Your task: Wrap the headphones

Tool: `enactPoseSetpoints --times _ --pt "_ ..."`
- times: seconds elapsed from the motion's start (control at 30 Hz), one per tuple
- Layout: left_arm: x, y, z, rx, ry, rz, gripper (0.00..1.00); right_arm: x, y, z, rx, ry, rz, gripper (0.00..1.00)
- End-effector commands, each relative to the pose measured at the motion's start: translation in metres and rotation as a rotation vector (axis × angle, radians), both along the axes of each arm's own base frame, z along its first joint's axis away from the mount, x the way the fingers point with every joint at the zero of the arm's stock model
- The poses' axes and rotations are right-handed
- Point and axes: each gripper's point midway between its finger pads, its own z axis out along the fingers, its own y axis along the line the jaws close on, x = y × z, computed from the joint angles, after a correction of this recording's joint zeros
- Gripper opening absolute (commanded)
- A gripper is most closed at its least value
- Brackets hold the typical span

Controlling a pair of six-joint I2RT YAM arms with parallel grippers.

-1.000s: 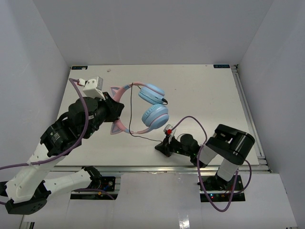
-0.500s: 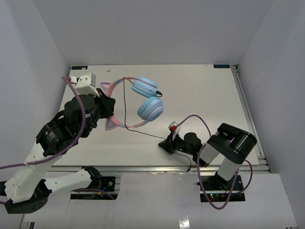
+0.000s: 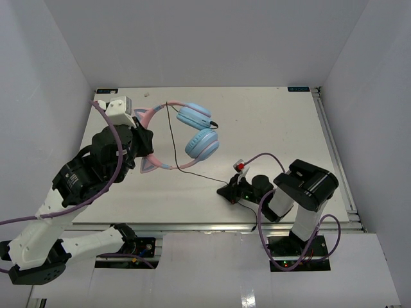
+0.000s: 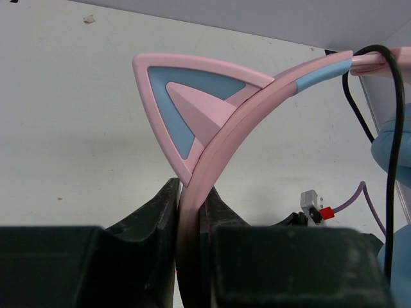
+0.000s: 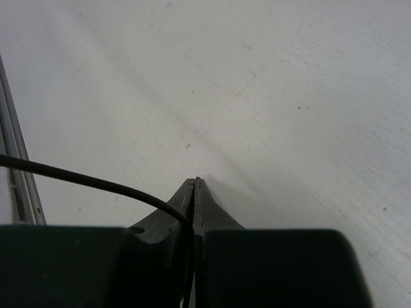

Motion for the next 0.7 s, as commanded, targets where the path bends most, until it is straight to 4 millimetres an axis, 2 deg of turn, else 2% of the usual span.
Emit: enactPoseSetpoints --times 0.0,0.2,0.27,0.4,0.57,0.67 --pt "-0.013 -0.015 0.043 -0.141 -0.093 -0.122 0.0 0.024 0.002 0.05 0.17 -0.145 -0.04 0.08" --pt "-0.045 -0.056 0.028 -0.113 -0.064 -0.453 0.0 0.047 0.0 0.072 0.211 -0.146 -0.055 0.08" --pt "-0.06 -0.072 0.02 -0.108 -0.032 -0.581 0.0 0.062 0.004 0.078 0.197 -0.137 -0.061 0.08" --pt "-0.072 -0.082 0.02 -0.14 -0.024 -0.661 0.0 0.078 0.014 0.086 0.146 -0.142 -0.043 0.08" --pt "-0.102 -0.099 0.031 -0.221 -0.066 -0.857 0.0 0.094 0.021 0.106 0.138 -0.16 -0.057 0.08" --pt "-0.121 -0.111 0.025 -0.196 -0.048 -1.008 0.0 0.112 0.018 0.118 0.109 -0.175 -0.082 0.08"
